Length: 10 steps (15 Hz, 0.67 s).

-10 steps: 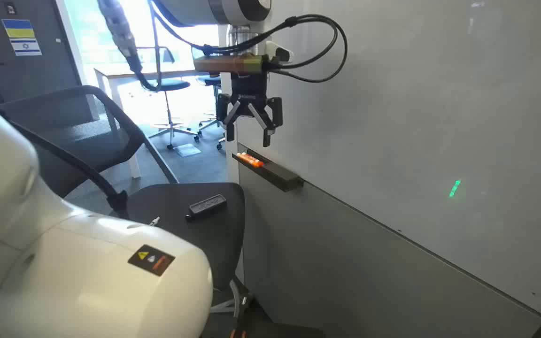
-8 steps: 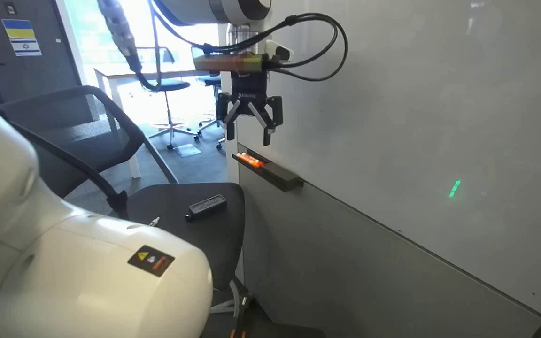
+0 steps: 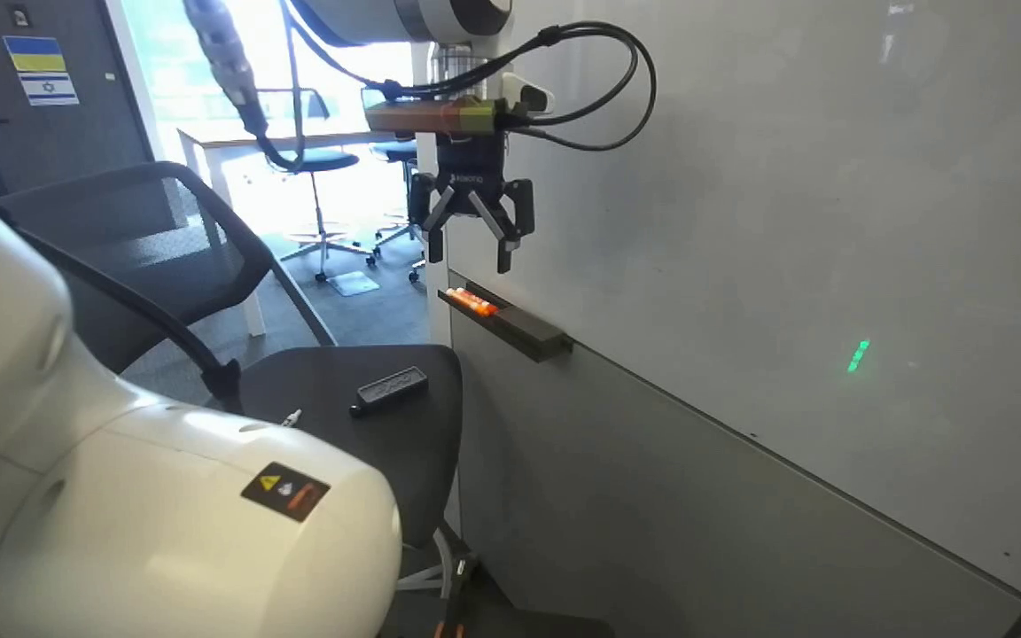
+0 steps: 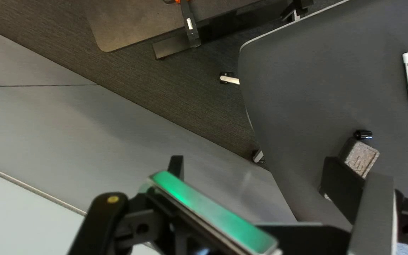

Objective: Lift the white board eraser from the chair, use it to erase the white board, put it back on the chair and the get the marker from the chair us it to draw on the white board

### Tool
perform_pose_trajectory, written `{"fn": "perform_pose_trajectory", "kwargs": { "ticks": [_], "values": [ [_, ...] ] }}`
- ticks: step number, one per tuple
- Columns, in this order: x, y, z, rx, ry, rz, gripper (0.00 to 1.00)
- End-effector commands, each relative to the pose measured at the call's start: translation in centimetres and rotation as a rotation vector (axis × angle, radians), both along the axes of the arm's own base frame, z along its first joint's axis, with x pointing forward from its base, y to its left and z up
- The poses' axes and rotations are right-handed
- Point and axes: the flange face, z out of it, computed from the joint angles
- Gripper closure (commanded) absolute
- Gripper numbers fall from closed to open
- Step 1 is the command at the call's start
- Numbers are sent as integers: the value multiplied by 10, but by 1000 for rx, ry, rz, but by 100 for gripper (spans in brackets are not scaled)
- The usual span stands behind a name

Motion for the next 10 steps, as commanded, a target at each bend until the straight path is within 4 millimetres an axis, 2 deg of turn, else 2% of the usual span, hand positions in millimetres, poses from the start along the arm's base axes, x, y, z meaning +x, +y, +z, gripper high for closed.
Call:
{"fn": "perform_pose_trajectory", "kwargs": {
  "ticks": [1,3,5,8,10],
  "values": [
    [0,0,0,0,1,0,0],
    [-2,33,-17,83,0,70,0],
    [0,76,-36,122,4,123,0],
    [16,142,-68,62,-27,183,0],
    [32,175,-96,18,-48,192,0]
  ]
}}
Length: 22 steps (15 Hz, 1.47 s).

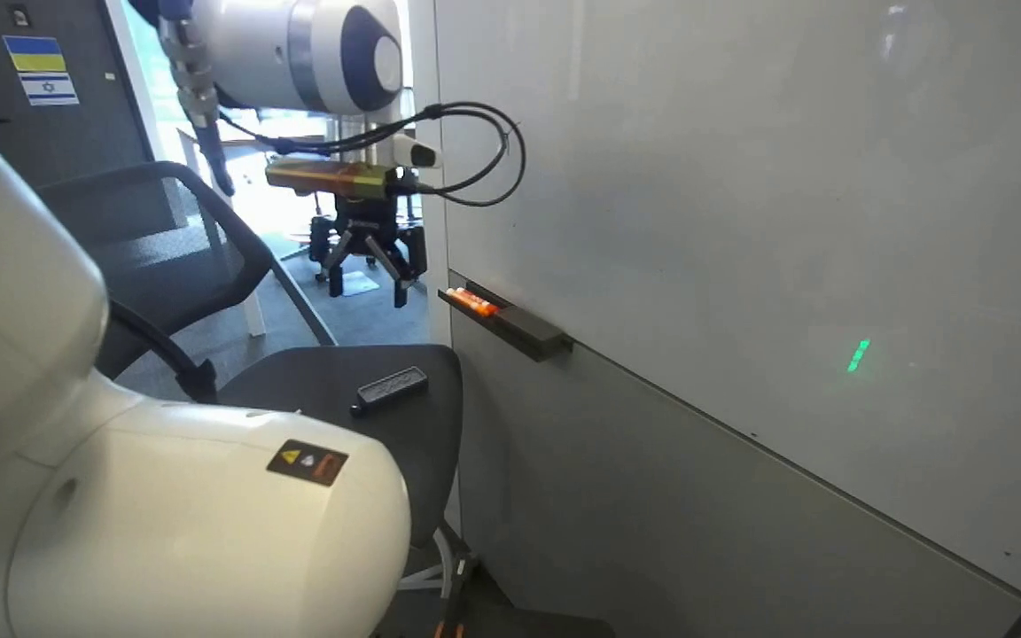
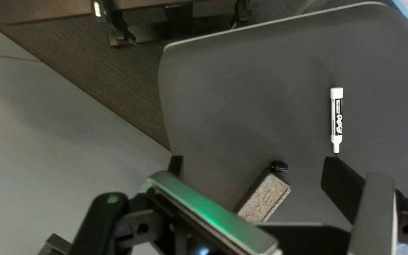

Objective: Lift the white board eraser from the chair, use it to erase the white board, put it back on the chair and the get the marker from the chair us it to draw on the white board

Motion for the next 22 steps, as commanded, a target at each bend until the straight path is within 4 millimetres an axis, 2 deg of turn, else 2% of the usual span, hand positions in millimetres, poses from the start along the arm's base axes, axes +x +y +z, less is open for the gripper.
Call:
{"fn": "perform_pose_trajectory", "kwargs": {
  "ticks": [1,3,8,12,17,22],
  "values": [
    [30,52,-44,-66,-52,3,0],
    [46,72,-71,-101,-93,-40,0],
    [80,78,-132,-75,-42,-319,0],
    [103,100,-172,-25,-40,-436,0],
    [123,122,-207,-22,-112,-461,0],
    [130,106,-218,-81,-149,-485,0]
  ]
}}
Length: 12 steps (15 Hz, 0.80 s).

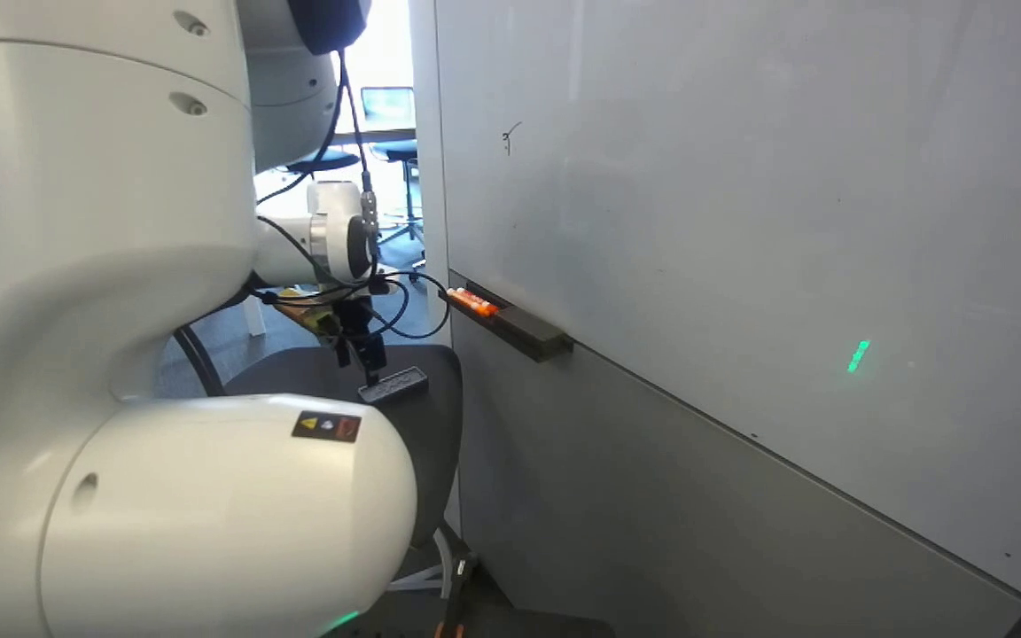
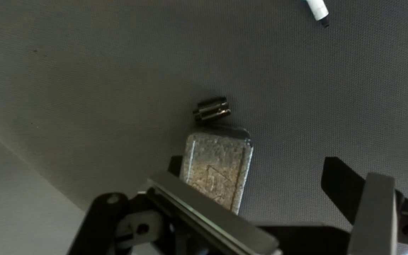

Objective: Lift the white board eraser from the chair, use it to erase the white board, put it back on the chair and the get the marker from the chair us it to draw on the white board

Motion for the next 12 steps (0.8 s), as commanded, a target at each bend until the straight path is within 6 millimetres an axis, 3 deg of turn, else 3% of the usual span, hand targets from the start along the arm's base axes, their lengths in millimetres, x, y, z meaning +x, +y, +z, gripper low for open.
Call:
{"fn": "perform_pose_trajectory", "kwargs": {
  "ticks": [1,12],
  "values": [
    [10,-9,1,-41,-33,-29,0],
    [25,-52,-16,-77,-81,-50,0]
  ]
}}
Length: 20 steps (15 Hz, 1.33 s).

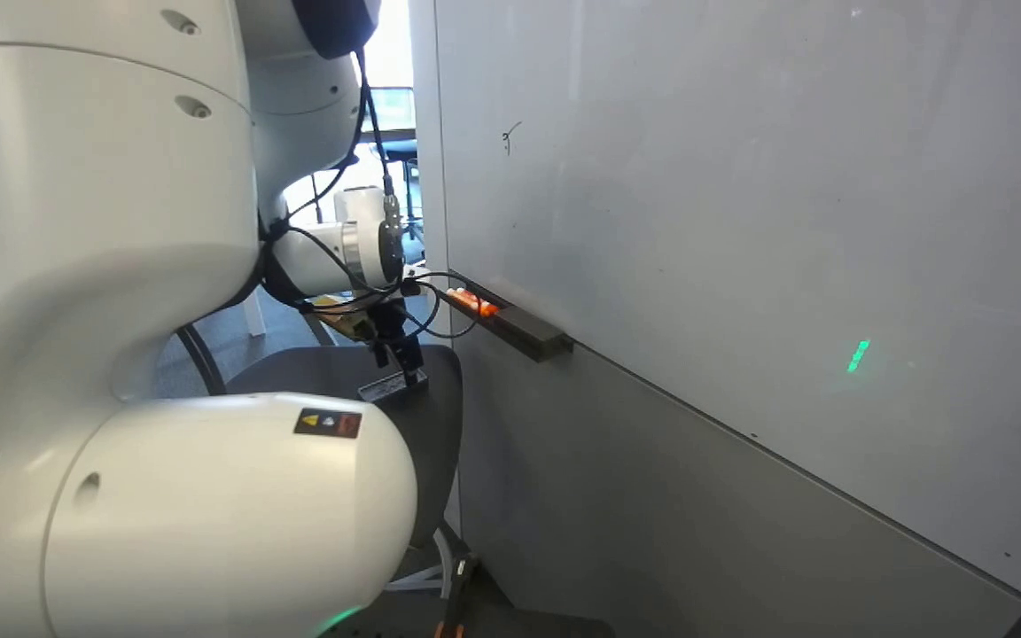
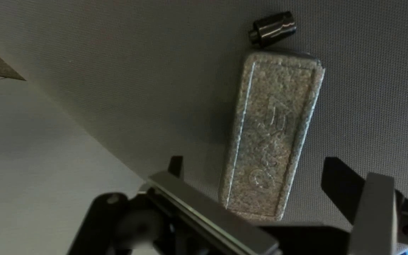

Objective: Lift the white board eraser from the chair, use it to erase the white board, put it back on the chair and the get the marker from the chair us it to draw on the white board

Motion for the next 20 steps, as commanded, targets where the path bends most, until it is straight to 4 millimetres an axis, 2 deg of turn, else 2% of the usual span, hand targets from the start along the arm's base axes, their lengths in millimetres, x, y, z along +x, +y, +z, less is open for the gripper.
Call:
{"fn": "perform_pose_trajectory", "kwargs": {
  "ticks": [1,9,10,11,12,16,17,19,20],
  "values": [
    [8,-3,-11,7,-29,-14,0],
    [6,-1,-34,18,-35,1,0],
    [6,1,-35,14,-36,14,25],
    [5,1,-36,10,-36,19,26],
    [5,2,-34,7,-34,22,32],
    [4,4,-30,-2,-30,36,64],
    [4,6,-27,0,-28,41,69],
    [0,10,-9,-9,-17,74,69],
    [-5,11,7,-19,-13,96,69]
  ]
}}
